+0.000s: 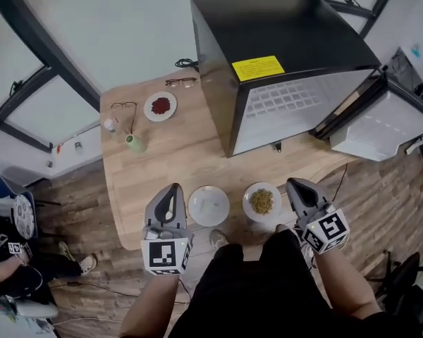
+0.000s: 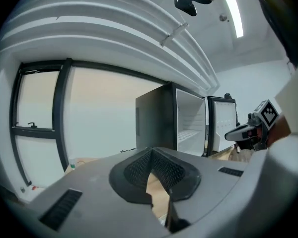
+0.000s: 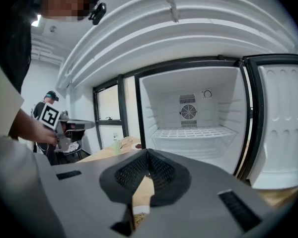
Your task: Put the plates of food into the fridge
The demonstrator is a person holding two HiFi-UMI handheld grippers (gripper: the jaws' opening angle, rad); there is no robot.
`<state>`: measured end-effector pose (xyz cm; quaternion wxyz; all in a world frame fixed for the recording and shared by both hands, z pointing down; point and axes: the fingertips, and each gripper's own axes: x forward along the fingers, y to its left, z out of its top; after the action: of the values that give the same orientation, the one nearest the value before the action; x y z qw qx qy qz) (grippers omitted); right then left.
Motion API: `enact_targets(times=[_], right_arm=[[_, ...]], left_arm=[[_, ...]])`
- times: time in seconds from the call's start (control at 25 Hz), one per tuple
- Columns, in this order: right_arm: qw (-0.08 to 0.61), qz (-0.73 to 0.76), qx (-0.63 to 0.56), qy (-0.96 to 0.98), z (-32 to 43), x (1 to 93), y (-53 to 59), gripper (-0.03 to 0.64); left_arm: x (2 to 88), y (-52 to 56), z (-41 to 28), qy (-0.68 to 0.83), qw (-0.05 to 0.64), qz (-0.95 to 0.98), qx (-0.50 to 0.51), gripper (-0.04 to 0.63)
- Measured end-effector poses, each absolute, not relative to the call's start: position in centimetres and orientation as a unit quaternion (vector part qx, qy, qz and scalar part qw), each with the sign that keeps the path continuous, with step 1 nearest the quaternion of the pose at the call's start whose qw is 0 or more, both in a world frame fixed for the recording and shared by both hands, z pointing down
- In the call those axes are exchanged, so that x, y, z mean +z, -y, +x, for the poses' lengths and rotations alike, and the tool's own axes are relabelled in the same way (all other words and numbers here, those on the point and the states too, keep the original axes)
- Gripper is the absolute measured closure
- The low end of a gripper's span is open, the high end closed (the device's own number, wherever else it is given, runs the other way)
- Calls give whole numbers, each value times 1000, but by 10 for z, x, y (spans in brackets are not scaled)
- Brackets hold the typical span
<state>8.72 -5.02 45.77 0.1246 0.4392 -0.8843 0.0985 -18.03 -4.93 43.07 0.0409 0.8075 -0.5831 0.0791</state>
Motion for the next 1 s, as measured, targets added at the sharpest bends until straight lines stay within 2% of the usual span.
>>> enact_targets(times=[0.28,0.64,1.0], right_arm=[[119,495,144,849,117,500,13,595],[88,528,244,808,149,579,-8,595],[98,526,313,785,148,644,-29,592]], left_arm=[[428,56,-142,535,45,841,65,592],[439,45,-89,487,13,869,81,592],[460,50,-81,481,12,871,98,592]])
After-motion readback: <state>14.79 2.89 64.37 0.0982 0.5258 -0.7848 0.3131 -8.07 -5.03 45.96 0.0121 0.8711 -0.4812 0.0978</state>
